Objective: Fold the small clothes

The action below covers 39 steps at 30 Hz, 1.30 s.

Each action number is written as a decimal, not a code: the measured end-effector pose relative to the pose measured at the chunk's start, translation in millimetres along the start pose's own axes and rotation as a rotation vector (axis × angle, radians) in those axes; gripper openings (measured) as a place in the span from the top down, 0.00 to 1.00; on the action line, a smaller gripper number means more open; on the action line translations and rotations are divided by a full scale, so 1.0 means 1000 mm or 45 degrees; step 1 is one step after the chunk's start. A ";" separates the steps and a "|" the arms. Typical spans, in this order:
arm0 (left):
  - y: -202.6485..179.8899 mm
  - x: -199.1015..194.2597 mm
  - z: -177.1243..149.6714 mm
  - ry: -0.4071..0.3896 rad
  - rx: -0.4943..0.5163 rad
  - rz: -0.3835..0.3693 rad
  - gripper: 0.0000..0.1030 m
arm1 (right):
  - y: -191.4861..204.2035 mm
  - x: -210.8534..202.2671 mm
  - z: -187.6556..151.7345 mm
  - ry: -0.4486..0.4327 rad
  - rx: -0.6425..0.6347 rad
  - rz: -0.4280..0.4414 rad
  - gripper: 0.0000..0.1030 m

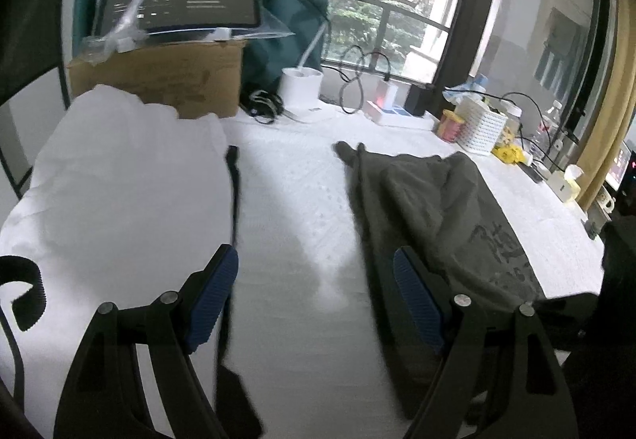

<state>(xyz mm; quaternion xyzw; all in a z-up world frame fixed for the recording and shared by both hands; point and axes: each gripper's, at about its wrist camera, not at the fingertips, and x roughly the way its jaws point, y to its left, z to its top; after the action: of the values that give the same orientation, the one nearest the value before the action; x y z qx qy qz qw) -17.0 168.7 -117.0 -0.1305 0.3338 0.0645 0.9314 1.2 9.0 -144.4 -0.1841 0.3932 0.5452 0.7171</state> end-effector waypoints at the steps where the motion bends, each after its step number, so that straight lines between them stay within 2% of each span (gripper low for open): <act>1: -0.006 0.002 0.000 0.008 0.008 -0.009 0.22 | -0.005 -0.007 -0.004 -0.012 0.017 -0.023 0.54; 3: -0.015 0.004 -0.001 0.020 0.022 -0.028 0.22 | -0.017 -0.019 -0.011 -0.031 0.053 -0.065 0.47; 4: -0.023 0.005 -0.001 0.028 0.038 -0.042 0.22 | -0.026 -0.029 -0.017 -0.046 0.083 -0.090 0.33; 5: -0.028 0.006 -0.002 0.032 0.050 -0.050 0.22 | -0.032 -0.034 -0.020 -0.054 0.100 -0.104 0.27; 12: -0.070 0.022 -0.009 0.109 0.134 -0.147 0.22 | -0.090 -0.073 -0.063 -0.107 0.289 -0.305 0.27; 15: -0.084 0.029 -0.021 0.158 0.177 -0.171 0.22 | -0.108 -0.078 -0.084 -0.091 0.349 -0.388 0.27; 18: -0.094 0.039 -0.037 0.237 0.221 -0.156 0.22 | -0.120 -0.077 -0.103 -0.057 0.367 -0.458 0.27; 20: -0.097 0.042 -0.047 0.284 0.233 -0.171 0.25 | -0.122 -0.072 -0.114 -0.005 0.333 -0.559 0.27; 21: -0.098 0.043 -0.051 0.297 0.241 -0.169 0.30 | -0.121 -0.069 -0.116 0.013 0.311 -0.588 0.27; 22: -0.100 0.044 -0.058 0.319 0.259 -0.168 0.45 | -0.121 -0.069 -0.119 0.007 0.297 -0.589 0.27; 23: -0.102 0.044 -0.061 0.328 0.262 -0.173 0.56 | -0.121 -0.070 -0.121 0.006 0.301 -0.579 0.27; 25: -0.107 0.038 -0.066 0.312 0.285 -0.175 0.68 | -0.121 -0.071 -0.125 0.009 0.312 -0.570 0.27; 26: -0.110 0.035 -0.067 0.301 0.309 -0.163 0.79 | -0.122 -0.073 -0.127 0.010 0.319 -0.555 0.27; 28: -0.112 0.027 -0.067 0.273 0.335 -0.138 0.92 | -0.118 -0.073 -0.126 0.015 0.326 -0.491 0.27; 30: -0.107 0.021 -0.064 0.260 0.298 -0.138 0.95 | -0.114 -0.075 -0.129 0.001 0.327 -0.427 0.45; 31: -0.105 0.019 -0.063 0.257 0.288 -0.137 0.96 | -0.110 -0.076 -0.130 0.001 0.328 -0.411 0.58; 32: -0.103 0.017 -0.063 0.259 0.284 -0.134 0.96 | -0.106 -0.077 -0.131 0.006 0.322 -0.409 0.64; 36: -0.102 0.013 -0.063 0.259 0.274 -0.134 0.97 | -0.100 -0.080 -0.131 0.001 0.341 -0.389 0.72; 38: -0.102 0.012 -0.063 0.260 0.271 -0.137 0.97 | -0.099 -0.080 -0.131 0.000 0.341 -0.373 0.82; 39: -0.102 0.012 -0.063 0.263 0.267 -0.139 0.97 | -0.098 -0.081 -0.131 -0.002 0.349 -0.366 0.83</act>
<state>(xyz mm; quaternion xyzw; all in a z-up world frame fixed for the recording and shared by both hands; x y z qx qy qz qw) -24.9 53.8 -151.0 -0.0563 0.4251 -0.0353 0.9027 36.7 -166.6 -180.3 -0.1387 0.4329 0.3786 0.8063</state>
